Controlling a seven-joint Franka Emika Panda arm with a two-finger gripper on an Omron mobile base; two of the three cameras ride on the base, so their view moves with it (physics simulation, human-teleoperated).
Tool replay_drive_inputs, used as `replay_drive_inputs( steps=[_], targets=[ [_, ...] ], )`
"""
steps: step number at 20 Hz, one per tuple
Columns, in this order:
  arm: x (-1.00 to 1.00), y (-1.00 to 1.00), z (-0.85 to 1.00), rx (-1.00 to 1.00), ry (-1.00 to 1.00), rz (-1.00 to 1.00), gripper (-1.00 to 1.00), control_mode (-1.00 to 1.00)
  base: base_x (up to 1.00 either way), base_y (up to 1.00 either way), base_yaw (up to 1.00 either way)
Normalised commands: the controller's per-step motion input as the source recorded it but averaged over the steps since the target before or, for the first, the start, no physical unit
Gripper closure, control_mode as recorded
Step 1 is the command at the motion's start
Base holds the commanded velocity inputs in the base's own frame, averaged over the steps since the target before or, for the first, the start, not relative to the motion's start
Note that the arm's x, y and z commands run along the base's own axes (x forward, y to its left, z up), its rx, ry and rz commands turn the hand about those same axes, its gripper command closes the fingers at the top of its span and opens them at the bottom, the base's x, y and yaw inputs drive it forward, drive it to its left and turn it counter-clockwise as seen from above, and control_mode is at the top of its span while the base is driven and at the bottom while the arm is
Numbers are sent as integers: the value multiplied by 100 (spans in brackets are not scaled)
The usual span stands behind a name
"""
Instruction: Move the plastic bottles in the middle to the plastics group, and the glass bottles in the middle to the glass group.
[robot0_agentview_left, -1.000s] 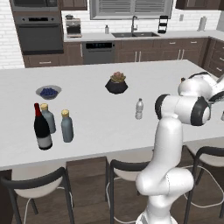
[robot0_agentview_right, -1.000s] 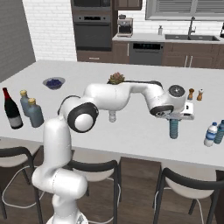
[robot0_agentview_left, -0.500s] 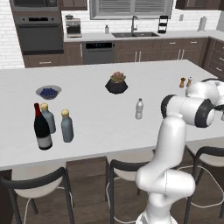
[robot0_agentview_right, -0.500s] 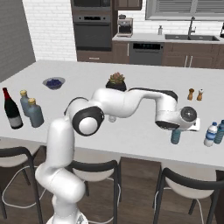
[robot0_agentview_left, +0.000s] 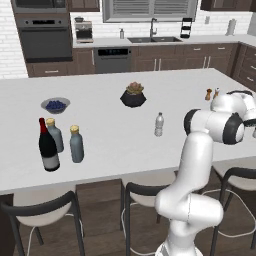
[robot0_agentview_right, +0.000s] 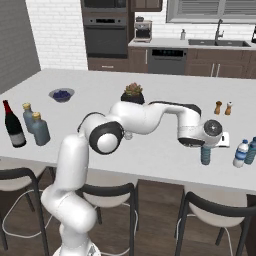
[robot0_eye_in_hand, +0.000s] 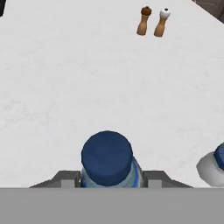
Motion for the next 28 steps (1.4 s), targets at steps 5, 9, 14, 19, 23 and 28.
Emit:
replay_drive_inputs(
  steps=[5,9,14,19,23,28],
  targets=[
    [38,-43,0,0,0,0,100,-100,0,0,0],
    [9,-49,0,1,0,0,100,-100,0,0,0],
    [3,-48,0,1,0,0,100,-100,0,0,0],
    [1,-2,-32,0,0,0,100,-100,0,0,0],
    [1,0,-61,0,0,0,100,-100,0,0,0],
    [0,0,-51,0,0,0,100,-100,0,0,0]
  ],
)
